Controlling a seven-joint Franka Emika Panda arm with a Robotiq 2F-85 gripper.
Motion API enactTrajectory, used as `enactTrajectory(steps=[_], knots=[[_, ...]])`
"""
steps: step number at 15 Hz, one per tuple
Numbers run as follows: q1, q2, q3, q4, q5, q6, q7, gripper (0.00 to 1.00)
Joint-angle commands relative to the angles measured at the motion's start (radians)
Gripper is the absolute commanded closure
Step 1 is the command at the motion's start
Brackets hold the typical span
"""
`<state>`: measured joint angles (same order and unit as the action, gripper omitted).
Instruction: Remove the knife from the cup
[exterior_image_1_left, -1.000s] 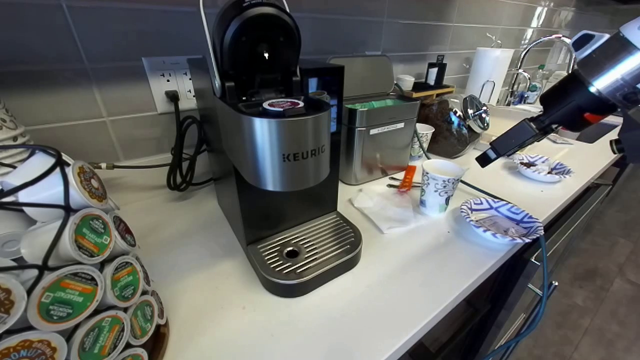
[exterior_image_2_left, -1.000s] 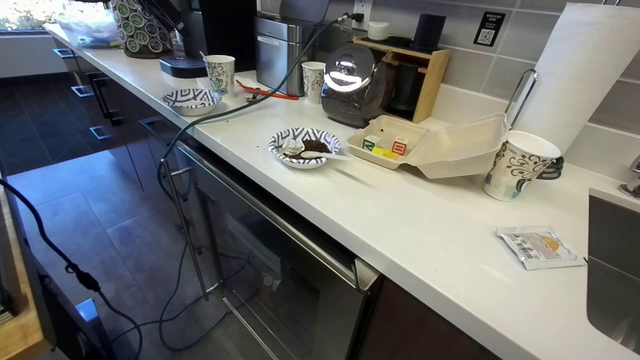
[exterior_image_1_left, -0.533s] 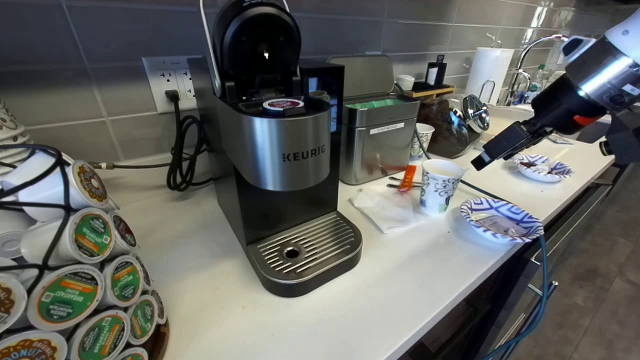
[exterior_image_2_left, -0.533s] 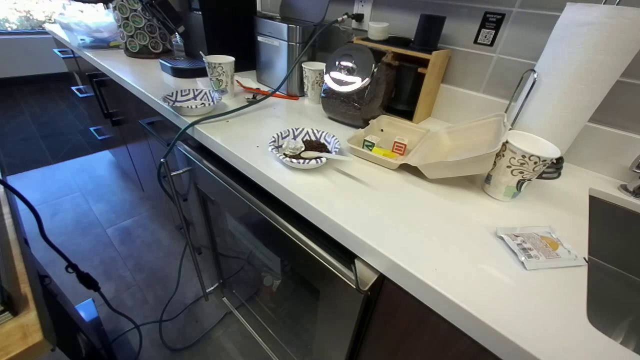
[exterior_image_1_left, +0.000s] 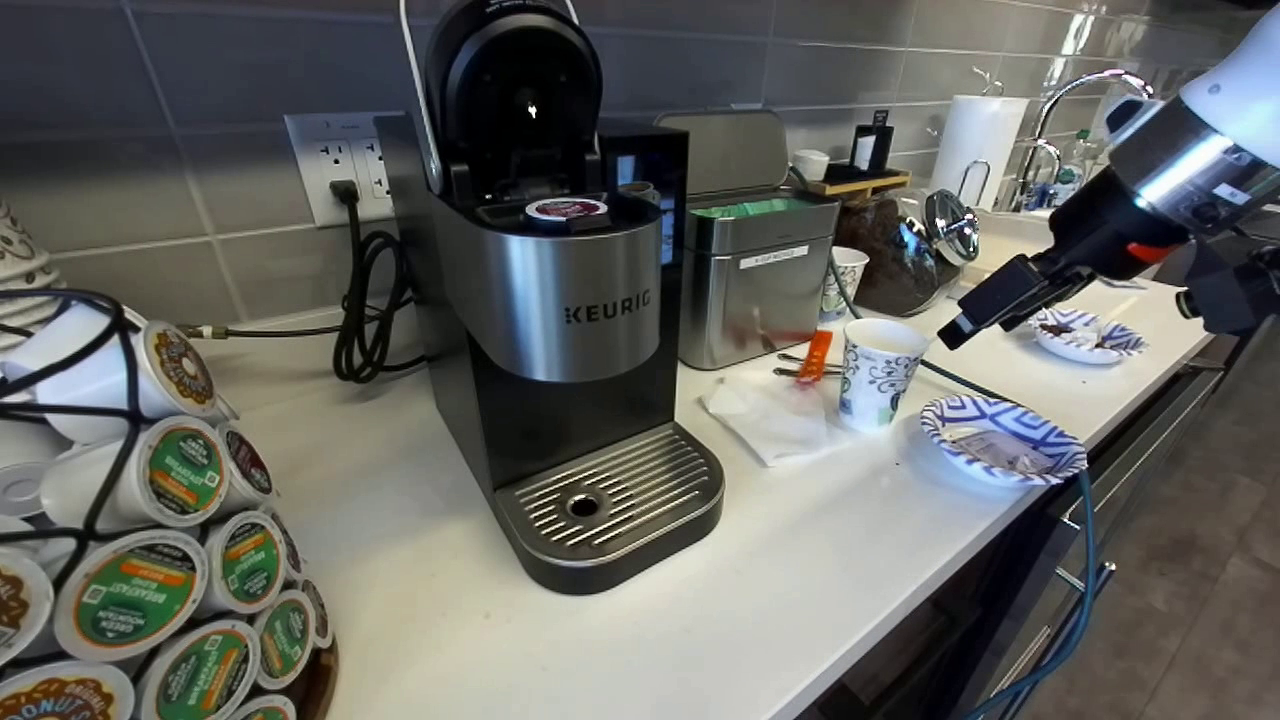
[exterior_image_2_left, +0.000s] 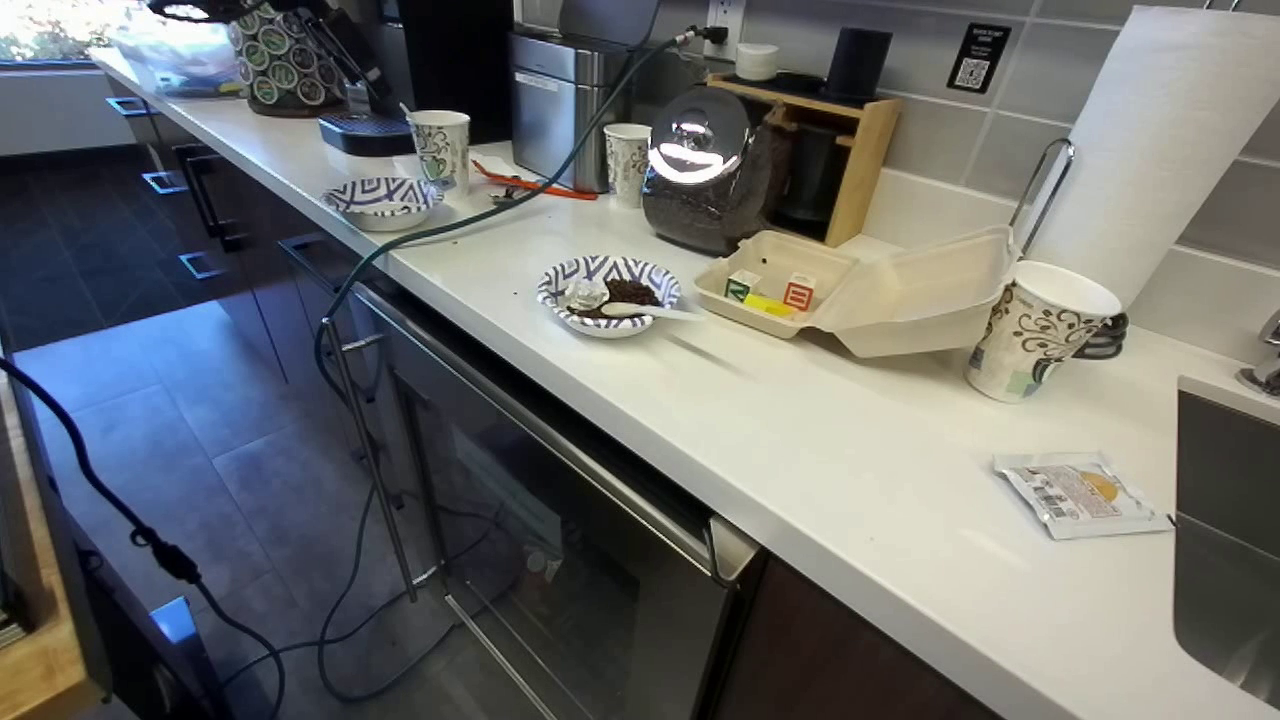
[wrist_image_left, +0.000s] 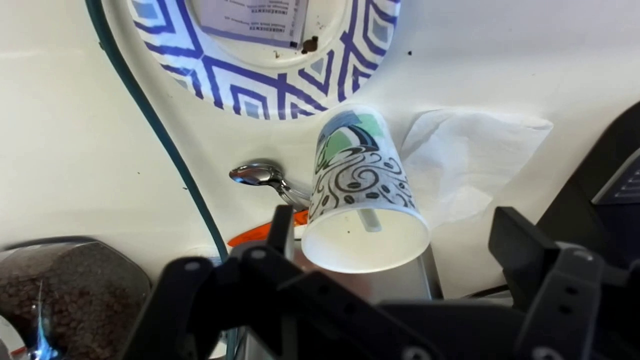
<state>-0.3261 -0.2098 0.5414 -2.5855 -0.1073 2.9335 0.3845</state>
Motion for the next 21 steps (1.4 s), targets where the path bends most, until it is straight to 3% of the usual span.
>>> enactTrajectory(steps=[1,6,13,16,21], knots=[[-0.026,0.067,0.020,0.042,-0.039,-0.001,0.012,0.00],[-0.067,0.110,0.040,0.080,-0.127,-0.003,0.041,0.02],[-0.104,0.165,0.048,0.130,-0.258,-0.022,0.115,0.15],[-0.105,0.184,0.044,0.138,-0.304,-0.030,0.153,0.17],[-0.099,0.209,0.036,0.146,-0.366,-0.027,0.215,0.30]])
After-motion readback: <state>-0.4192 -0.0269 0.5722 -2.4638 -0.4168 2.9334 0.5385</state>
